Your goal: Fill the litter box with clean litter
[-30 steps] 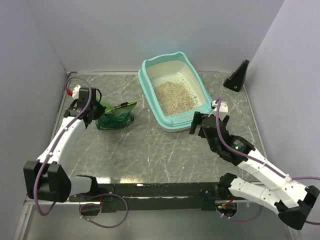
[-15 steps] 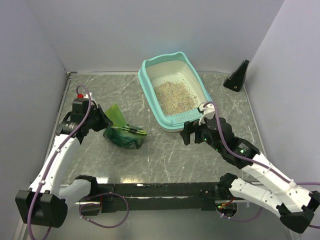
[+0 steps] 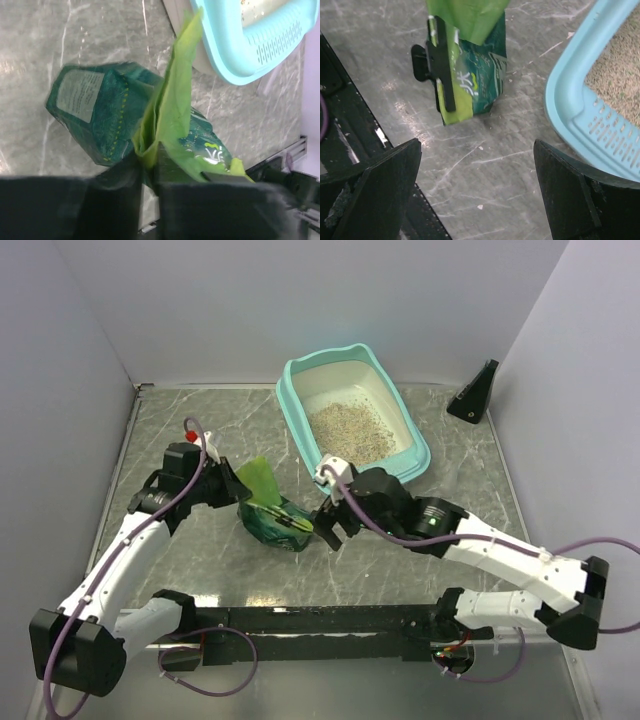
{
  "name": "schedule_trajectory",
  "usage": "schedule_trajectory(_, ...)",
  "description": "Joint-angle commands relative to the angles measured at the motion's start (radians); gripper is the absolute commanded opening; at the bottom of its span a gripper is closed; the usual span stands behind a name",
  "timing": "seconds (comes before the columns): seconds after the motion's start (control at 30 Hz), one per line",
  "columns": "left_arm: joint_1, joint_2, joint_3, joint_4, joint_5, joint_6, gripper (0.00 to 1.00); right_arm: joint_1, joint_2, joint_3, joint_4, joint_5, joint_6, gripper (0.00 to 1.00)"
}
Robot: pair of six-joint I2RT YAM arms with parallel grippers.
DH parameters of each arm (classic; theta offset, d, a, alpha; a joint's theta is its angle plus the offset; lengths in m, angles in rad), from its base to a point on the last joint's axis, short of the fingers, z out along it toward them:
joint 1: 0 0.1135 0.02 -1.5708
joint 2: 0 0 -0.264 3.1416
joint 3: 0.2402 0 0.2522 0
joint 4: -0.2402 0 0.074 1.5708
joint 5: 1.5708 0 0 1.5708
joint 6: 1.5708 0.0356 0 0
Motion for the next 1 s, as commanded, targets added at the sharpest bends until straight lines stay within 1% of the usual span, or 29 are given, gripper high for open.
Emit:
schedule_trajectory(0.0, -0.012, -0.009, 0.011, 0.110, 0.070, 0.039, 0.48, 0.023, 0.054, 0.085, 0.043, 0.016, -0.117, 1.00)
schedule_trajectory(0.07, -0.012, -0.019, 0.006, 0.107, 0.057, 0.056, 0.68, 0.029, 0.088, 0.105, 0.043, 0.004, -0.126, 1.00)
schedule_trajectory(0.1, -0.012, -0.025, 0.002, 0.108, 0.037, 0.059, 0.81, 0.043, 0.099, 0.126, 0.042, 0.004, -0.131, 1.00)
schedule_trajectory(0.13, -0.012, -0.039, -0.005, 0.111, 0.024, 0.062, 0.86, 0.052, 0.111, 0.137, 0.040, 0.004, -0.132, 0.99)
schedule_trajectory(0.2, -0.012, -0.053, -0.009, 0.111, -0.031, 0.064, 0.92, 0.080, 0.148, 0.165, 0.032, 0.015, -0.134, 1.00)
schedule_trajectory(0.3, -0.010, -0.094, -0.026, 0.130, -0.090, 0.058, 0.93, 0.098, 0.189, 0.177, 0.051, 0.025, -0.125, 1.00)
schedule_trajectory(0.4, -0.010, -0.142, -0.038, 0.128, -0.203, 0.039, 0.93, 0.114, 0.229, 0.185, 0.063, 0.030, -0.114, 1.00)
schedule_trajectory(0.47, -0.012, -0.183, -0.041, 0.115, -0.312, 0.026, 0.93, 0.121, 0.261, 0.193, 0.068, 0.038, -0.108, 0.96)
schedule_trajectory(0.5, -0.010, -0.199, -0.043, 0.111, -0.326, 0.016, 0.93, 0.122, 0.273, 0.197, 0.071, 0.039, -0.106, 0.95)
schedule_trajectory(0.53, -0.009, -0.237, -0.046, 0.110, -0.399, 0.009, 0.93, 0.123, 0.284, 0.200, 0.077, 0.044, -0.103, 0.95)
schedule_trajectory(0.57, -0.009, -0.258, -0.052, 0.116, -0.418, 0.006, 0.93, 0.126, 0.307, 0.212, 0.077, 0.047, -0.100, 0.95)
schedule_trajectory(0.63, -0.007, -0.320, -0.078, 0.127, -0.450, 0.001, 0.97, 0.131, 0.338, 0.223, 0.078, 0.058, -0.102, 0.95)
schedule_trajectory(0.77, -0.003, -0.378, -0.100, 0.127, -0.498, -0.005, 0.99, 0.135, 0.376, 0.242, 0.086, 0.079, -0.105, 0.94)
schedule_trajectory(0.87, -0.003, -0.380, -0.104, 0.122, -0.491, -0.005, 0.99, 0.135, 0.398, 0.257, 0.080, 0.091, -0.105, 0.89)
schedule_trajectory(0.97, -0.003, -0.368, -0.100, 0.108, -0.490, 0.000, 0.99, 0.137, 0.421, 0.275, 0.057, 0.119, -0.102, 0.81)
